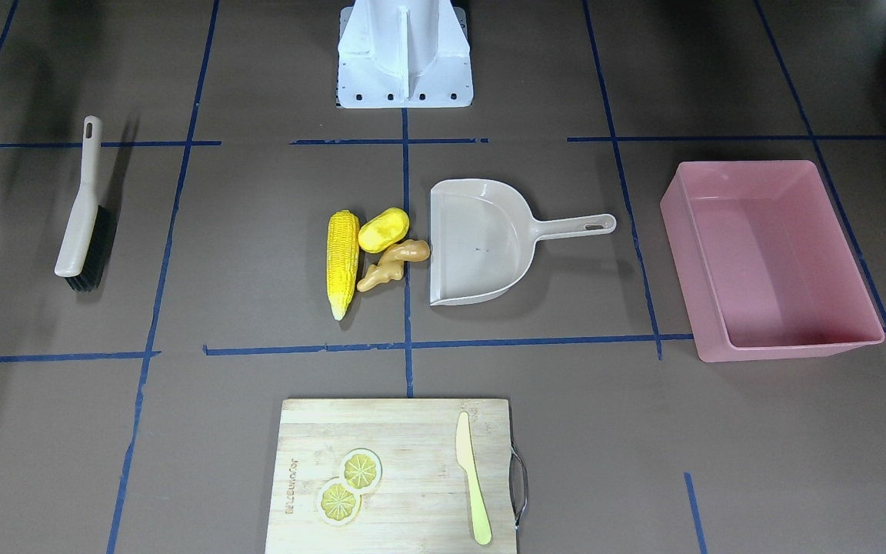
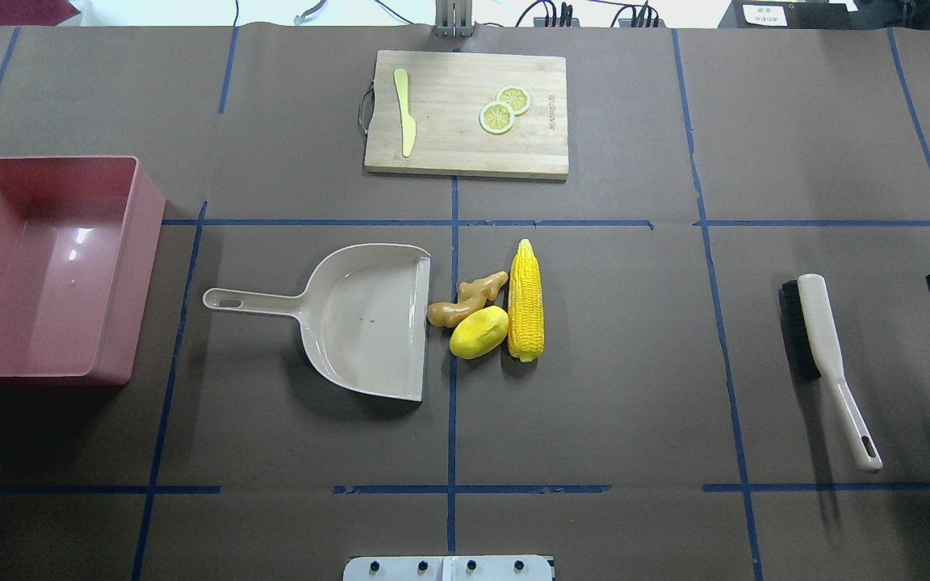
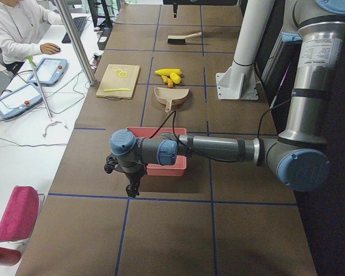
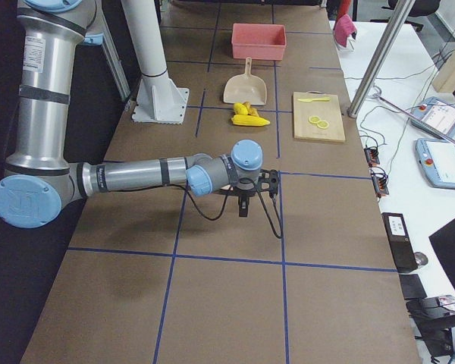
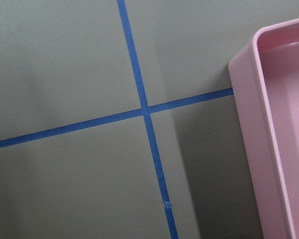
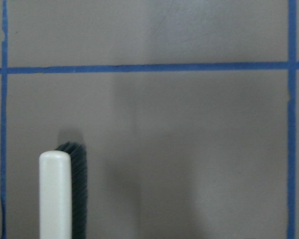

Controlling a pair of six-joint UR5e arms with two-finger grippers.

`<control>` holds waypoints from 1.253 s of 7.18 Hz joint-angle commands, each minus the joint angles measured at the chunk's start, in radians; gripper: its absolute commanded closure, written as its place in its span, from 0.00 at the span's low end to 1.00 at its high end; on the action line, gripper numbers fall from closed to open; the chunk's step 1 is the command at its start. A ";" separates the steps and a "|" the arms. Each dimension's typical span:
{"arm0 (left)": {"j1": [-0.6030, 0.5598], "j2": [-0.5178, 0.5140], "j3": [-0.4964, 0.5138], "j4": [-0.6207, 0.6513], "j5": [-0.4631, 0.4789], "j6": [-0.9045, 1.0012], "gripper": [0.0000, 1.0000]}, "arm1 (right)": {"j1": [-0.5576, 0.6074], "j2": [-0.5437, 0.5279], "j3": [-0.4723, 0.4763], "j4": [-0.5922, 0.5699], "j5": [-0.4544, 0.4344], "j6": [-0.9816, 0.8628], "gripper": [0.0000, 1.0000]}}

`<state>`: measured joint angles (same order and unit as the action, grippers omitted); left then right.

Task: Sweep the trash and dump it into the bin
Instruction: 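Reach the right gripper to the white brush handle and grasp it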

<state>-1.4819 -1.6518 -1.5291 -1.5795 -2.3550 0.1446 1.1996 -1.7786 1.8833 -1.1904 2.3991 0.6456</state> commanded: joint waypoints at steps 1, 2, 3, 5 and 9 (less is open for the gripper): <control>0.000 0.007 0.010 -0.030 -0.003 -0.003 0.00 | -0.211 -0.100 0.068 0.213 -0.125 0.289 0.02; 0.000 0.015 0.010 -0.031 -0.023 -0.002 0.00 | -0.260 -0.126 0.092 0.219 -0.156 0.305 0.02; 0.000 0.015 0.009 -0.031 -0.045 -0.002 0.00 | -0.288 -0.127 0.094 0.219 -0.158 0.348 0.02; 0.000 0.017 0.007 -0.033 -0.060 0.000 0.00 | -0.491 -0.123 0.146 0.221 -0.341 0.547 0.03; 0.000 0.018 0.009 -0.086 -0.058 -0.003 0.00 | -0.617 -0.127 0.137 0.221 -0.411 0.608 0.19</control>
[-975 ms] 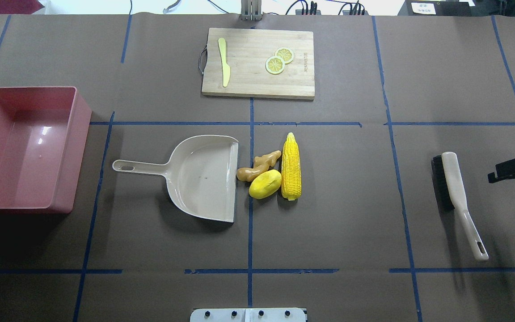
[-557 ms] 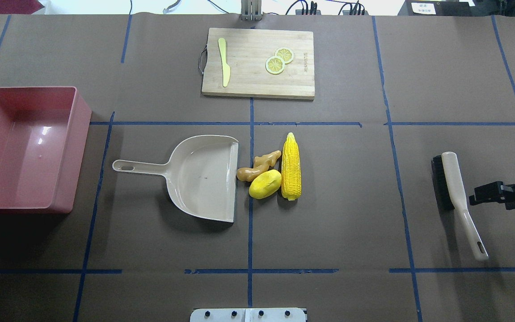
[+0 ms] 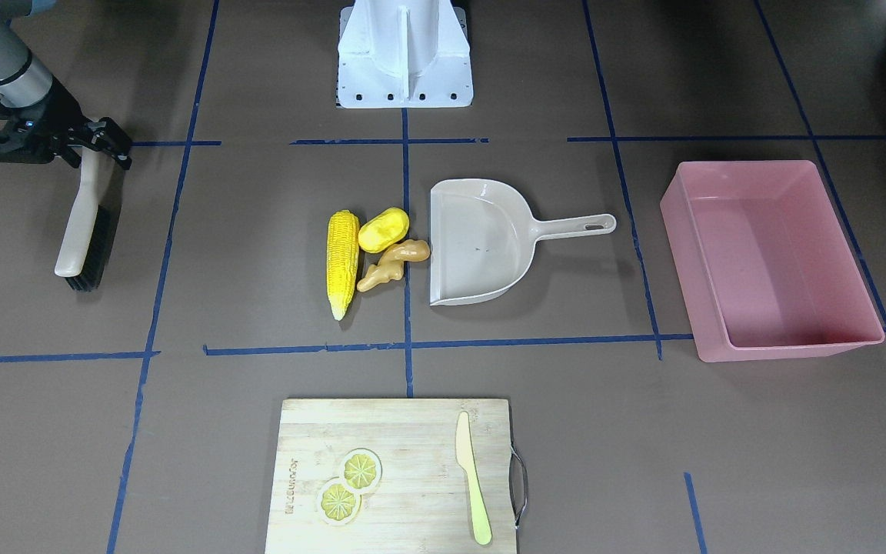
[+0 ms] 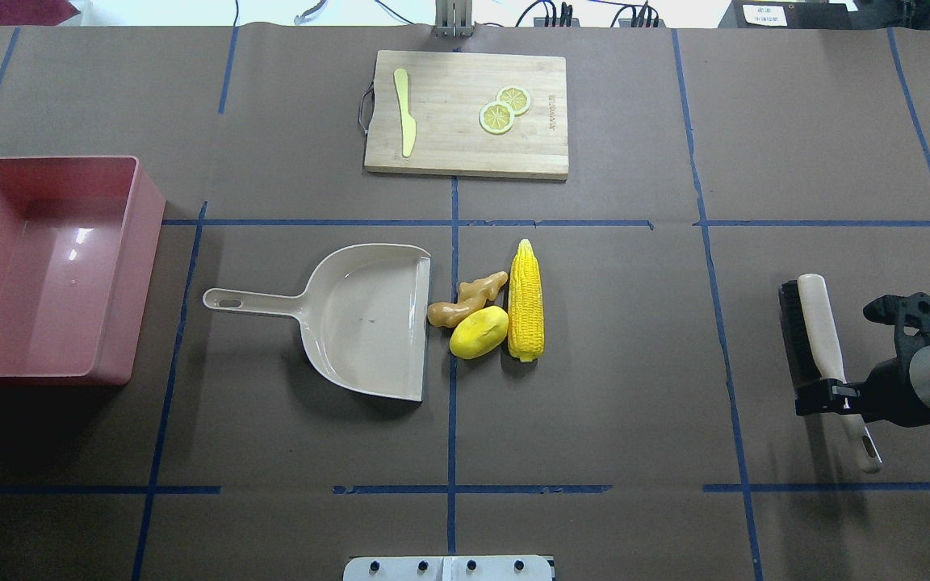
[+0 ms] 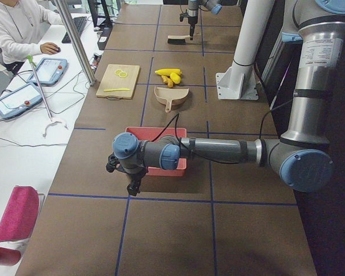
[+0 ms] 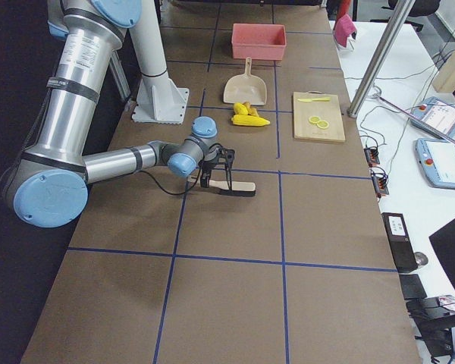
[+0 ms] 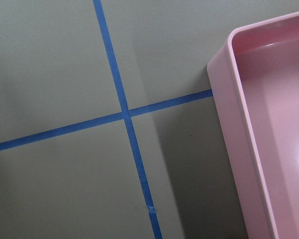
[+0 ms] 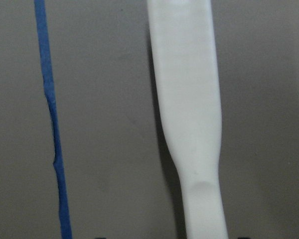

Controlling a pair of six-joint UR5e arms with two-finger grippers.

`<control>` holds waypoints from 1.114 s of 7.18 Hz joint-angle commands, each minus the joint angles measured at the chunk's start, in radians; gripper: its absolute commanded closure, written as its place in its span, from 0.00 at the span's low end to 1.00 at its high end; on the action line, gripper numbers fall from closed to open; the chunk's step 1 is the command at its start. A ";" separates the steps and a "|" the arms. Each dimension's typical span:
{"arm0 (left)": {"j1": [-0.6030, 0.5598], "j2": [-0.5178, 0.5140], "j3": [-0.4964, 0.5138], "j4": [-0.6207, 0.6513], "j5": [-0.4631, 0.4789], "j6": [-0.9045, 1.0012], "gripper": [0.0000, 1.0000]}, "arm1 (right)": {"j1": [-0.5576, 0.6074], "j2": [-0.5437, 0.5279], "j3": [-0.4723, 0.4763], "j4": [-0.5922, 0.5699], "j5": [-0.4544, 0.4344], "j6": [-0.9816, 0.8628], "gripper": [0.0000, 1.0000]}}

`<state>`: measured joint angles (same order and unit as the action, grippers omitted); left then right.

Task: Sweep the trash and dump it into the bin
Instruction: 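Reach the right gripper to the white brush handle and grasp it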

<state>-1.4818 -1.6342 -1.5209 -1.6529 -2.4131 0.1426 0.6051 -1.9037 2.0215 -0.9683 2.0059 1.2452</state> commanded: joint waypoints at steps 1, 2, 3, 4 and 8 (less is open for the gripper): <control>0.002 -0.001 -0.004 -0.021 0.000 -0.002 0.00 | -0.021 -0.011 -0.001 0.000 -0.016 0.007 0.37; 0.002 -0.001 0.001 -0.062 0.000 -0.003 0.00 | -0.016 -0.021 0.006 0.000 0.003 0.005 0.54; 0.011 -0.001 -0.001 -0.099 -0.001 -0.005 0.00 | -0.015 -0.032 0.019 0.002 0.011 0.002 0.70; 0.034 -0.001 -0.001 -0.131 -0.001 -0.005 0.00 | -0.015 -0.032 0.023 0.002 -0.001 0.005 0.90; 0.206 -0.062 -0.122 -0.284 0.003 -0.040 0.00 | -0.022 -0.017 0.095 -0.003 -0.023 0.057 1.00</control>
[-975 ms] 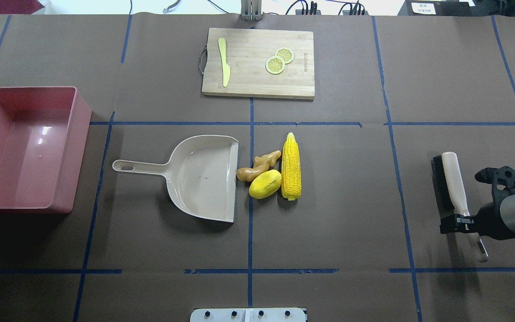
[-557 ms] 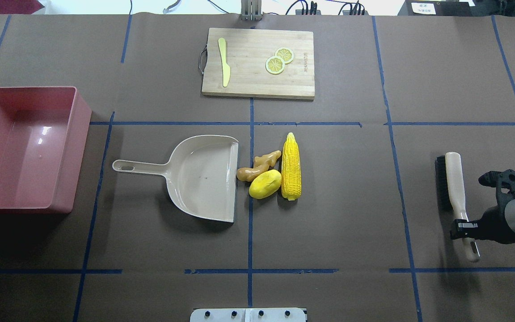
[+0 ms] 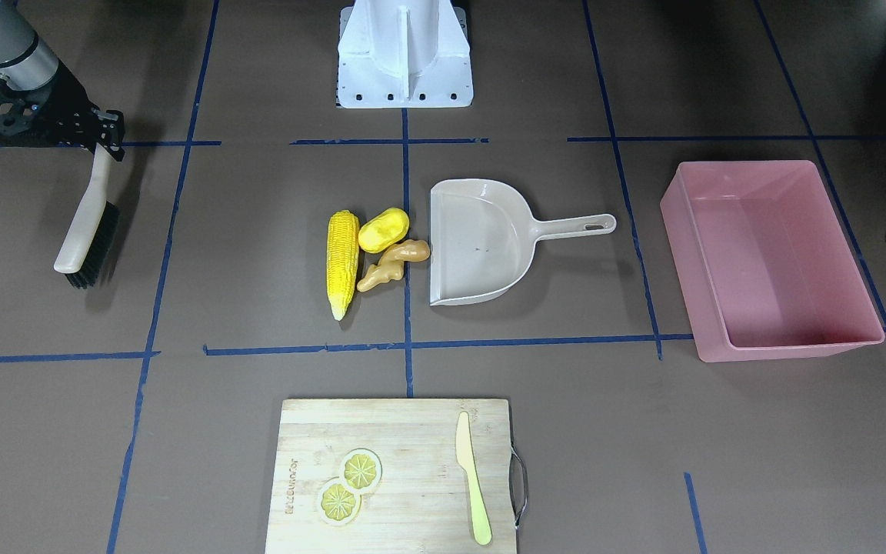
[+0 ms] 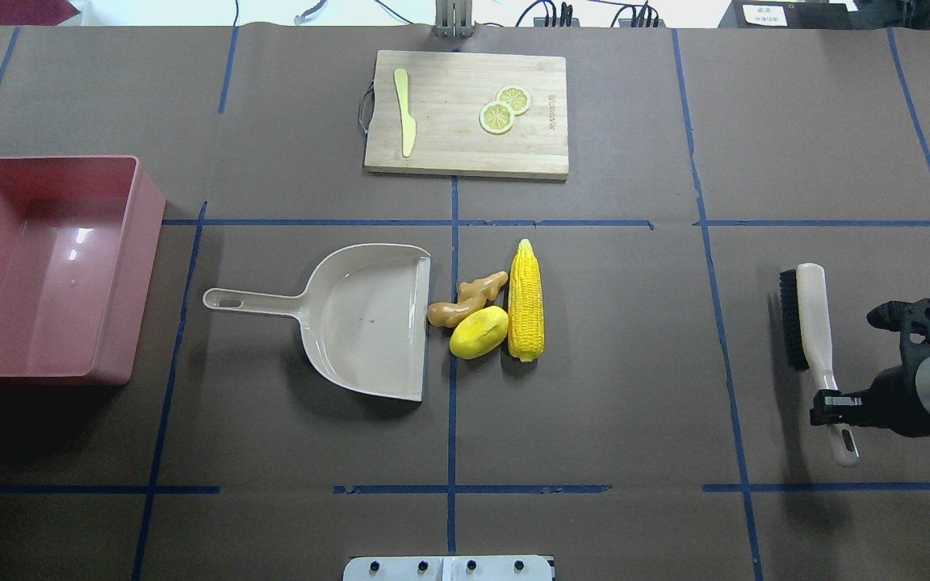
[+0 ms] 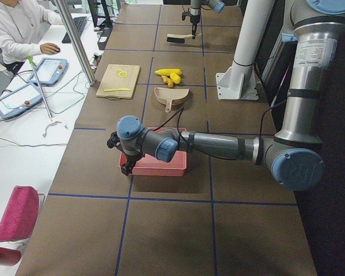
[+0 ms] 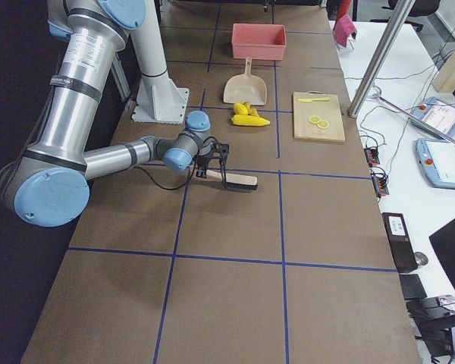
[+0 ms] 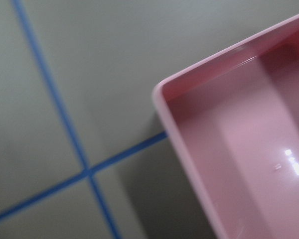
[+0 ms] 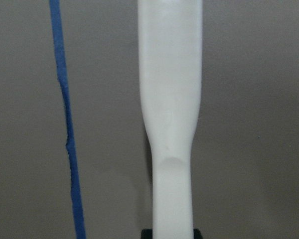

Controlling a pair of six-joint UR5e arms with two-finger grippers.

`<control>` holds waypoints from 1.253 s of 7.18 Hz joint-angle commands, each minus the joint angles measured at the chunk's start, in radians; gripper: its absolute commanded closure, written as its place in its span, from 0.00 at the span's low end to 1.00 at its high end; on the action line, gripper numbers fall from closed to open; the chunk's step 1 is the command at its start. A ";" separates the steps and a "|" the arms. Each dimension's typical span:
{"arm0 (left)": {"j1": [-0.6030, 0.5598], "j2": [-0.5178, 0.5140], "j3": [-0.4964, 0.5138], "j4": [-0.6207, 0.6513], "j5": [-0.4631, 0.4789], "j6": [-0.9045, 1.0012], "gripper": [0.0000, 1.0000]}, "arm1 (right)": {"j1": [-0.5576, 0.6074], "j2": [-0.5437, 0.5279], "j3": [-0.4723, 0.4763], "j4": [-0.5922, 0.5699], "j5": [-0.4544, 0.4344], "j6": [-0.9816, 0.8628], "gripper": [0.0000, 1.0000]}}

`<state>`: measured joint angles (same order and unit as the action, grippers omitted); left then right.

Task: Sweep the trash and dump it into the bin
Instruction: 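Reach the right gripper to the white brush handle and grasp it, then reach the left gripper to the dustpan handle while the right gripper lifts the brush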

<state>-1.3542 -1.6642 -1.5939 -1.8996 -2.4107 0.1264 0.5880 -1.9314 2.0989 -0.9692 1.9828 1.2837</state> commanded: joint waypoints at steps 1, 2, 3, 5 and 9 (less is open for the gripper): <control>0.180 -0.070 -0.105 -0.059 0.015 -0.066 0.04 | -0.007 0.037 0.042 -0.005 0.001 0.019 1.00; 0.246 -0.130 -0.124 -0.056 0.019 -0.088 0.00 | -0.045 0.048 0.058 -0.006 -0.012 0.019 1.00; 0.338 -0.208 -0.123 -0.056 0.051 -0.208 0.00 | -0.092 0.075 0.058 -0.012 -0.022 0.020 1.00; 0.467 -0.246 -0.158 -0.050 0.203 -0.254 0.00 | -0.144 0.123 0.059 -0.052 -0.078 0.020 1.00; 0.634 -0.243 -0.187 -0.050 0.249 -0.129 0.00 | -0.184 0.382 0.062 -0.382 -0.079 0.006 0.98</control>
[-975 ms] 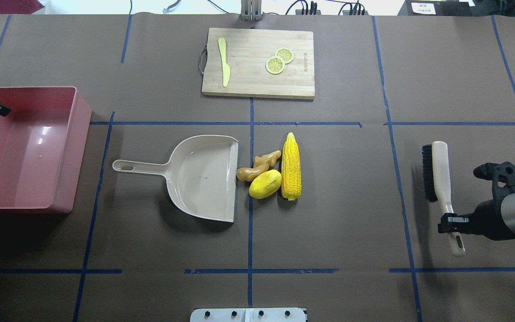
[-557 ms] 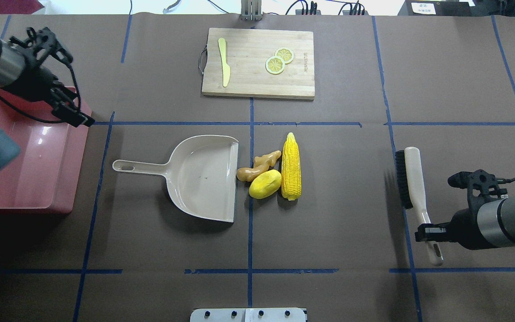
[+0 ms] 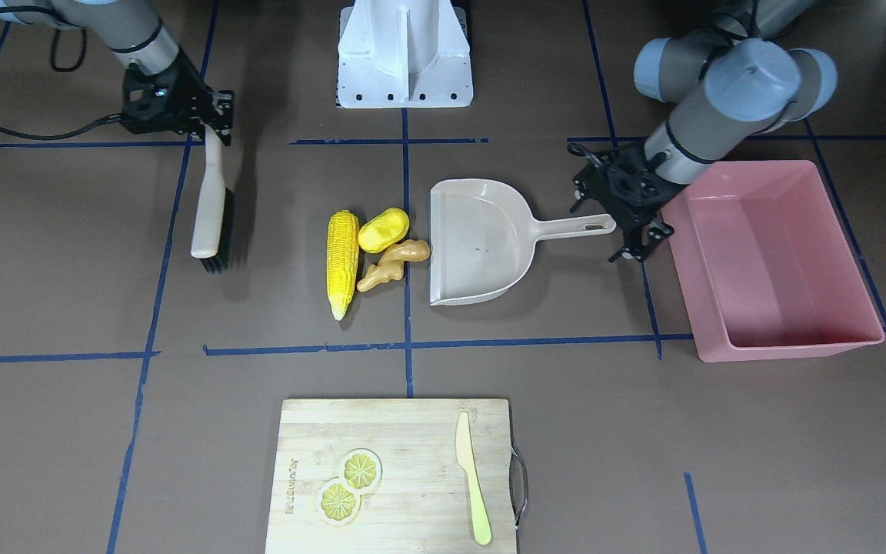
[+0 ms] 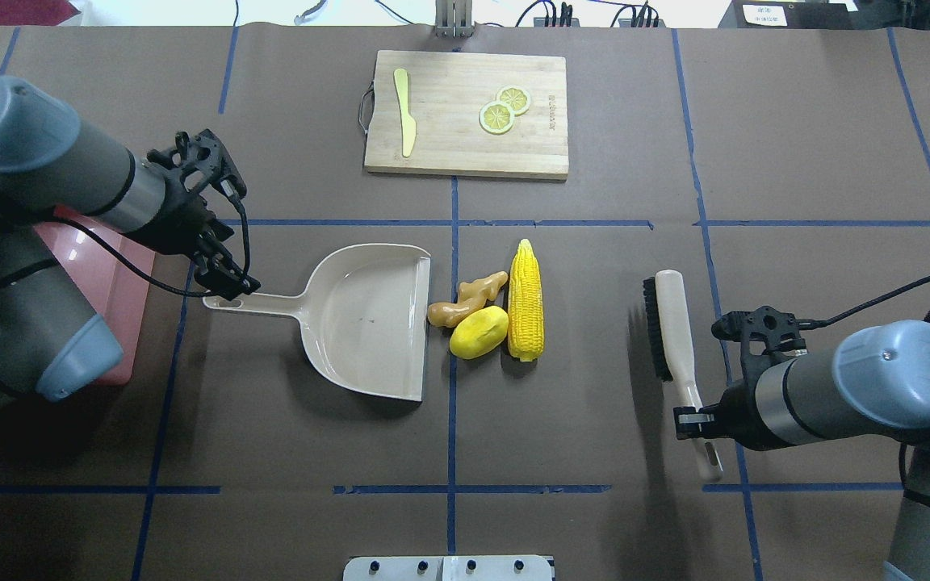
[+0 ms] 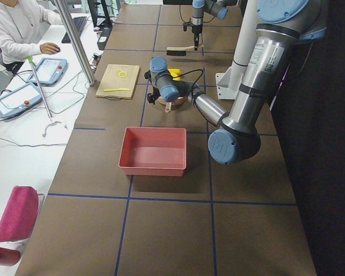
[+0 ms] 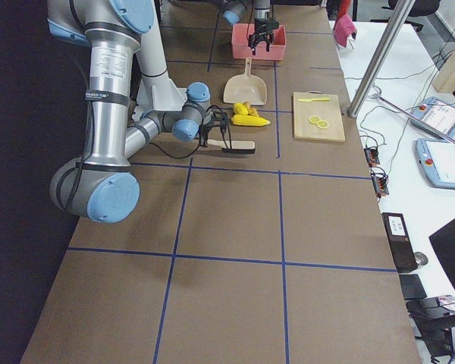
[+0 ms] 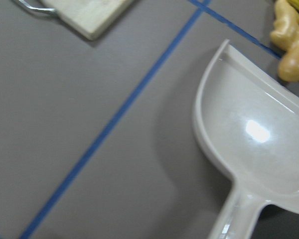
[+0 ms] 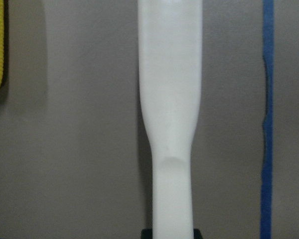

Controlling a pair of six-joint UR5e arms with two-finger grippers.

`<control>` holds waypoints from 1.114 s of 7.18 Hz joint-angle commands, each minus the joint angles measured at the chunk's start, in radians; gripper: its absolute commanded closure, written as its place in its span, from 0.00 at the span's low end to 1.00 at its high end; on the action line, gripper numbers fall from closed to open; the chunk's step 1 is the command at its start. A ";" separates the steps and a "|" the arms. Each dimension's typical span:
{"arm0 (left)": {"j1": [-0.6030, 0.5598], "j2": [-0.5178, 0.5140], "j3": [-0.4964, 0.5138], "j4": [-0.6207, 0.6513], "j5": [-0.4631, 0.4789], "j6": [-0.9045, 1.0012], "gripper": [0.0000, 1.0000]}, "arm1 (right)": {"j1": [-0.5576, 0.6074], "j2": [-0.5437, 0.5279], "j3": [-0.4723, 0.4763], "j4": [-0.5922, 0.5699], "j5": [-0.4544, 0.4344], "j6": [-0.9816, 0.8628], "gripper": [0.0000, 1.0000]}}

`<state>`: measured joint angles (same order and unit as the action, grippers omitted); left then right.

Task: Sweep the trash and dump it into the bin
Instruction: 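Reach the left gripper to the dustpan handle while the right gripper lifts the brush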

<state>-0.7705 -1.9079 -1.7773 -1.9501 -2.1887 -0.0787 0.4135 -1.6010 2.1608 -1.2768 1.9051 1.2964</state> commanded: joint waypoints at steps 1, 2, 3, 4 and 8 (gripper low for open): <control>0.048 0.001 -0.004 0.025 0.033 0.232 0.00 | -0.012 0.052 -0.001 -0.075 -0.001 -0.015 0.98; 0.053 0.004 -0.004 0.055 0.050 0.307 0.00 | -0.015 0.053 -0.002 -0.075 -0.001 -0.035 0.98; 0.057 0.006 -0.005 0.078 0.099 0.347 0.00 | -0.016 0.058 -0.004 -0.075 -0.001 -0.037 0.98; 0.085 0.003 -0.005 0.112 0.112 0.350 0.00 | -0.016 0.058 -0.006 -0.075 -0.003 -0.045 0.97; 0.160 -0.022 0.022 0.120 0.179 0.352 0.44 | -0.033 0.059 -0.007 -0.073 -0.009 -0.046 0.97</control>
<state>-0.6192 -1.9189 -1.7609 -1.8329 -2.0178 0.2722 0.3874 -1.5422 2.1540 -1.3511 1.9007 1.2504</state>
